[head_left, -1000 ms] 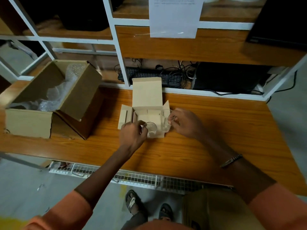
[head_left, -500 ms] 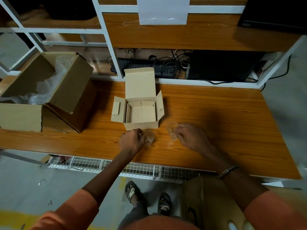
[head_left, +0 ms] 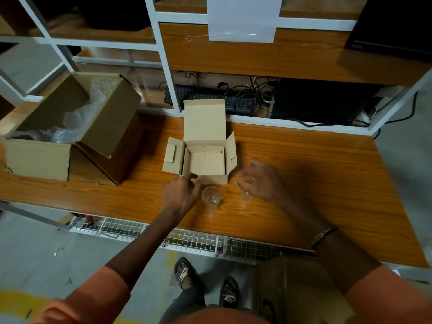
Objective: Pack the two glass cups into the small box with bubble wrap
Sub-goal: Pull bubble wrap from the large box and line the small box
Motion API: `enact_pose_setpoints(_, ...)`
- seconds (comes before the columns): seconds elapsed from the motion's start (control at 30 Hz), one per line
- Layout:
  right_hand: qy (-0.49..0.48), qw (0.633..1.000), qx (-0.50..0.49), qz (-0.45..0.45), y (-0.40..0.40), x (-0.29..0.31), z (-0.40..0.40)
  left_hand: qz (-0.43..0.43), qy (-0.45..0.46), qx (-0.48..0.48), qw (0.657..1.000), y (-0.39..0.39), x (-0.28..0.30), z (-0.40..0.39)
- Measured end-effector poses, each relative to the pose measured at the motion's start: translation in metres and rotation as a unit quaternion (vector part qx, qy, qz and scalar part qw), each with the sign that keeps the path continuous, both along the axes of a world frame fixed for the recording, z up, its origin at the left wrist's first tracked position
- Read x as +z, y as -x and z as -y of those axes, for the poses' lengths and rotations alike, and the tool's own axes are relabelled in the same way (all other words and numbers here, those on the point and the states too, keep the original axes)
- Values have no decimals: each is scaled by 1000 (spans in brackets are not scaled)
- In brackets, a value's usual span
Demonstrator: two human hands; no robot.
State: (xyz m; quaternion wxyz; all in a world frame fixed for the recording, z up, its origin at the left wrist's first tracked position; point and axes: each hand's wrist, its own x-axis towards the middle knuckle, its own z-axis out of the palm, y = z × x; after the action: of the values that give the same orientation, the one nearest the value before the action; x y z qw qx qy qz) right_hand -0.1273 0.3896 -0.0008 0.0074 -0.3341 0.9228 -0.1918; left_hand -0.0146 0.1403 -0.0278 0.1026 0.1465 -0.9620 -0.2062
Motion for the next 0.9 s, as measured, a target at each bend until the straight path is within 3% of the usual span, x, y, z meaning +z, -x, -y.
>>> enact_pose_setpoints(0.3, 45, 986, 154, -35, 25, 66, 156, -181, 11, 83, 980, -6, 80, 75)
enact_pose_setpoints(0.53, 105, 973, 206, -29, 30, 106, 303, -209, 47, 108, 971, 14, 116, 188)
enact_pose_setpoints(0.7, 110, 979, 166, -32, 57, 113, 393, -171, 62, 125, 975, 33, 128, 287)
enact_pose_setpoints(0.9, 90, 990, 81, -68, 89, 114, 494, 1, 50, 185, 981, 68, 118, 379)
